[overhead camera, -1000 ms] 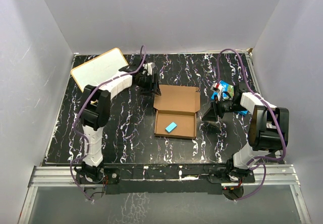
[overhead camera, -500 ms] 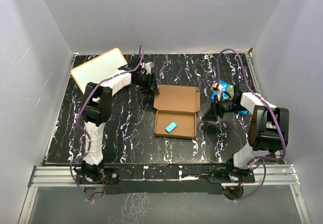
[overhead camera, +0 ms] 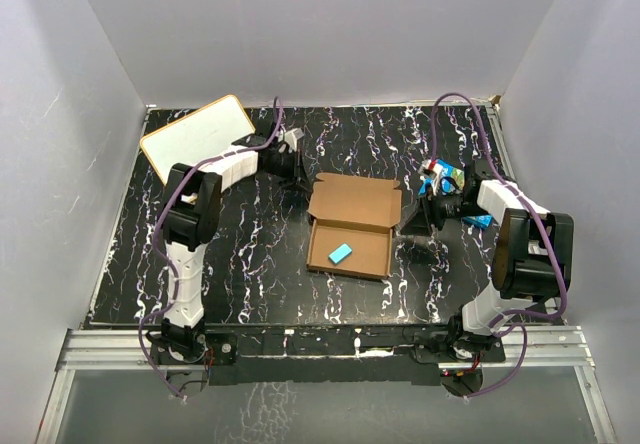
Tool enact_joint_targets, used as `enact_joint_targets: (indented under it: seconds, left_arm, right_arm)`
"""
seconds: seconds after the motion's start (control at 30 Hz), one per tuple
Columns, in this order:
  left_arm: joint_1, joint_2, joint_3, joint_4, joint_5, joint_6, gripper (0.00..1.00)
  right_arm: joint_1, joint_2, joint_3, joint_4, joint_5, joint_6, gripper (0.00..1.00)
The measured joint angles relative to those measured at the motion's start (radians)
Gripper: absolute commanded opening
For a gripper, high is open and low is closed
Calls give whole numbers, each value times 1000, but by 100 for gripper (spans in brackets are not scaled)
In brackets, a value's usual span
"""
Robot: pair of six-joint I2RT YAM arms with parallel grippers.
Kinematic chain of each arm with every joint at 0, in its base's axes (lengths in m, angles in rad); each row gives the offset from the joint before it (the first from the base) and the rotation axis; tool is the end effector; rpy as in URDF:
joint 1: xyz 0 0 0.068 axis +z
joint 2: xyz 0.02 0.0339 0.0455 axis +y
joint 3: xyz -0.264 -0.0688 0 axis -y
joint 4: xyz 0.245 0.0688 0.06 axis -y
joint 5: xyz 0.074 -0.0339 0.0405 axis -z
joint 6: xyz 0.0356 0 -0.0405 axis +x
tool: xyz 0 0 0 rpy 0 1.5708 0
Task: Fold the paper box
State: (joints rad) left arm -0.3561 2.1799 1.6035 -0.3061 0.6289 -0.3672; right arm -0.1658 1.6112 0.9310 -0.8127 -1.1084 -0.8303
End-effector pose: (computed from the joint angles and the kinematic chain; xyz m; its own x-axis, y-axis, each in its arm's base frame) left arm 0.4374 -0.1850 0.1674 -0.9026 0.0260 -0.4298 0.3301 0.6825 -0.6521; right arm 0.2675 -0.0125 0.1802 -0.6670 -0.2222 -0.7111 -0.7225 0.4260 0.5445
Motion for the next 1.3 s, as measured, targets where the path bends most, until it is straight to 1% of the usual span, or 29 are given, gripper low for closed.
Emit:
enact_joint_targets:
  seconds: [0.07, 0.13, 0.2, 0.23, 0.3, 0.4, 0.43, 0.5, 0.6, 0.73, 0.83, 1.03, 1.2, 1.3]
  left_arm:
    - [0, -14, -51, 26, 4, -7, 0]
    - [0, -39, -114, 57, 7, -15, 1]
    - [0, -70, -170, 92, 8, -22, 22]
    - [0, -88, -196, 106, 7, -24, 27]
    - [1, -125, -234, 134, 4, -35, 36]
    - [9, -151, -242, 172, 9, -46, 49]
    - [14, -156, -242, 189, 15, -55, 52]
    - [31, -159, -242, 214, 31, -72, 55]
    - [52, -153, -233, 217, 58, -92, 55]
    - [68, -107, -169, 213, 103, -111, 53]
    - [66, -63, -140, 211, 141, -120, 51]
    - [64, 21, -94, 169, 195, -125, 44]
    - [61, 66, -57, 151, 226, -130, 36]
    - [59, 87, -33, 149, 244, -133, 28]
  right_arm:
    - [0, -1, 32, -1, 14, 20, 53]
    - [0, -8, 80, 4, 39, 51, 56]
    - [0, -27, 125, 20, 64, 83, 65]
    - [0, -43, 146, 38, 74, 108, 67]
    - [0, -83, 175, 92, 80, 172, 67]
    - [0, -110, 198, 159, 42, 270, 66]
    - [0, -105, 202, 176, 23, 310, 66]
    - [0, -89, 202, 186, 8, 352, 66]
    - [0, -71, 182, 202, 3, 408, 66]
    - [0, -71, 153, 213, -31, 453, 66]
    - [0, -71, 151, 217, -50, 470, 66]
    - [0, -71, 151, 219, -87, 492, 65]
    - [0, -71, 151, 222, -100, 505, 65]
    - [0, -71, 151, 228, -101, 516, 64]
